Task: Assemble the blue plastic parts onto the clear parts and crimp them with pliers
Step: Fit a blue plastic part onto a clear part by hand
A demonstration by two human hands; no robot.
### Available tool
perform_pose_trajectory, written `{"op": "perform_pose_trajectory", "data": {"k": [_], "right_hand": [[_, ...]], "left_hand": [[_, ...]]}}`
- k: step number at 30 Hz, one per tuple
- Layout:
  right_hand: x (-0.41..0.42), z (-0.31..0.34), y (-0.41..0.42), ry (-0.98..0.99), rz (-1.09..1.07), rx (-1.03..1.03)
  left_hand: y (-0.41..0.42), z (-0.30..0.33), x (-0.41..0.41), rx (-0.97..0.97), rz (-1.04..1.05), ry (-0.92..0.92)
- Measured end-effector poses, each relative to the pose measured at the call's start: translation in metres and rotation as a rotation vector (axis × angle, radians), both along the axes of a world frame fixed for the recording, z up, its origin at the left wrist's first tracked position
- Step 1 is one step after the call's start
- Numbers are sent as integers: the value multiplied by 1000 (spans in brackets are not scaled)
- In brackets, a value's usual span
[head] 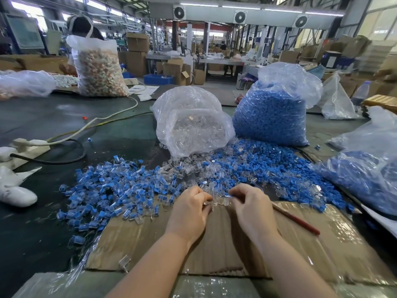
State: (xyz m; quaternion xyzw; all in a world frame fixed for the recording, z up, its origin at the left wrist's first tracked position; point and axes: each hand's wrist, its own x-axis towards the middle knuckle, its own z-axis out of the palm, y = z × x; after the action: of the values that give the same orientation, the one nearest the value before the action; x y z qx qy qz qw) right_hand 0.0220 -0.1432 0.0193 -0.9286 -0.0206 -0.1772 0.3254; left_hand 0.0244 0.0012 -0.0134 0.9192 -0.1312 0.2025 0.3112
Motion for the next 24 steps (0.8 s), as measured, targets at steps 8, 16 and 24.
{"op": "perform_pose_trajectory", "data": {"k": [8,16,24], "right_hand": [[-9,-24,4,-85,-5,103],[-11,-27,3,-98,1,92],[-13,-25,3,-110,14,127]], "left_hand": [[-1,1,-1,37,-7,-18],[-1,1,-6,52,-61,3],[0,2,-5,-8,-26,0]]}}
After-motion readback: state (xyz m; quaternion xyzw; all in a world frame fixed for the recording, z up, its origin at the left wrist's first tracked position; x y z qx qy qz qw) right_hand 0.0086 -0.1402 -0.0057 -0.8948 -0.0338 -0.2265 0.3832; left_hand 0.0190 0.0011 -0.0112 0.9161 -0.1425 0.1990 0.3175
